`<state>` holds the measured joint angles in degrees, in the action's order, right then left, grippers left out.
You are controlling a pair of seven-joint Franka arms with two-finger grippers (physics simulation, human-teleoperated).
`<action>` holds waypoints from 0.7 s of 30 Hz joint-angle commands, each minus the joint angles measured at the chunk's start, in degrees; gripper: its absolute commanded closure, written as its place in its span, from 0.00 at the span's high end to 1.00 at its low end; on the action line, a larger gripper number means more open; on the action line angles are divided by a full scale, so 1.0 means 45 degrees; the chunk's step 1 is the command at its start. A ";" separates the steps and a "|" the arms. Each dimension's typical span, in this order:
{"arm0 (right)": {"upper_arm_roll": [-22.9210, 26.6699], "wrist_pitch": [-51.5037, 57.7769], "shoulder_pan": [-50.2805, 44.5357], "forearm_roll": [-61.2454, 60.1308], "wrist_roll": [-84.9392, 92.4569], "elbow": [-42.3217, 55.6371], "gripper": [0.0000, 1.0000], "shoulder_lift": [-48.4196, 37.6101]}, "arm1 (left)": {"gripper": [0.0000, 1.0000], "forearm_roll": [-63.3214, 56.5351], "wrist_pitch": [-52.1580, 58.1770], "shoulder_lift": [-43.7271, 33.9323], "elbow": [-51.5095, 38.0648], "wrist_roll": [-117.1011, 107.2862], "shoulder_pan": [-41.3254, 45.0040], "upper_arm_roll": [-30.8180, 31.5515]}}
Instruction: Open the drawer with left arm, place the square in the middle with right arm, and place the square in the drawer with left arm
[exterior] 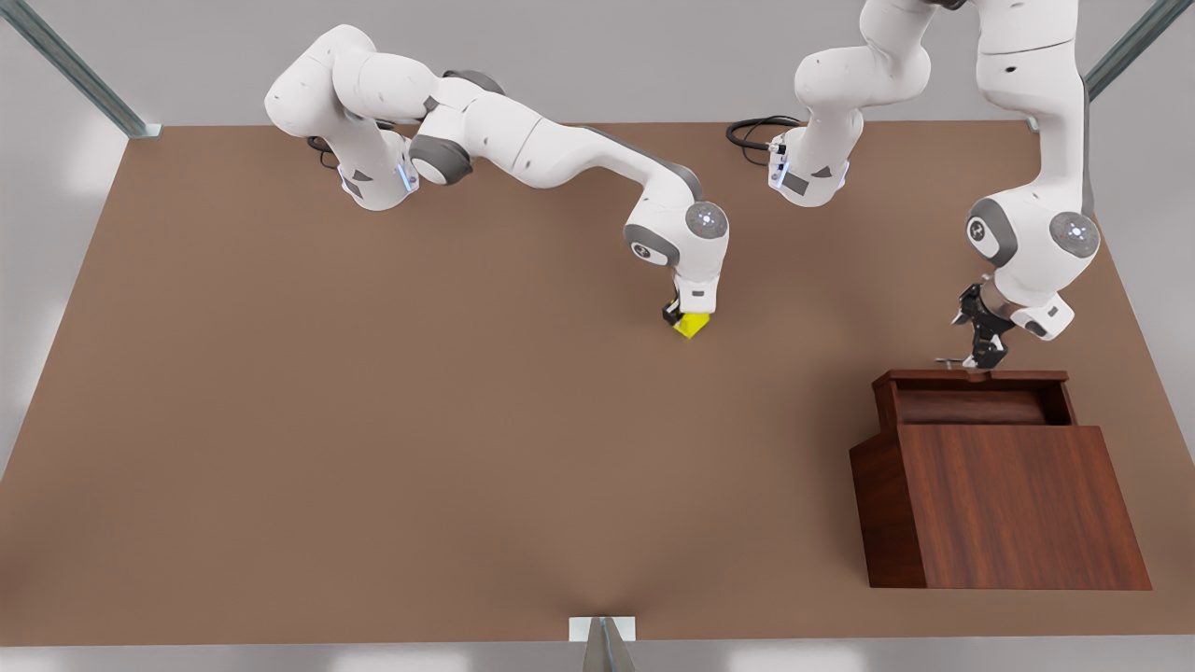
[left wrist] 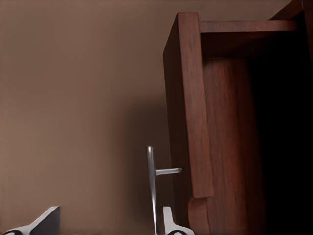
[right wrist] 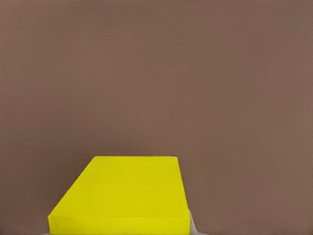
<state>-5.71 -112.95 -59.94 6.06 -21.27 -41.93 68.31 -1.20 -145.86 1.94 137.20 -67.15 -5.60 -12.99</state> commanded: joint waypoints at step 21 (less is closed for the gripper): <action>0.0410 0.3833 1.3946 -0.0957 0.4961 -1.0017 1.00 -1.3401 | 1.00 -0.0064 0.1768 -0.0821 -0.0078 -0.0215 0.0053 -0.0081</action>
<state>-4.11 -95.26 2.26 1.87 1.00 -86.88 8.01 -1.42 -136.99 -2.21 136.73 -68.59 -5.18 -13.34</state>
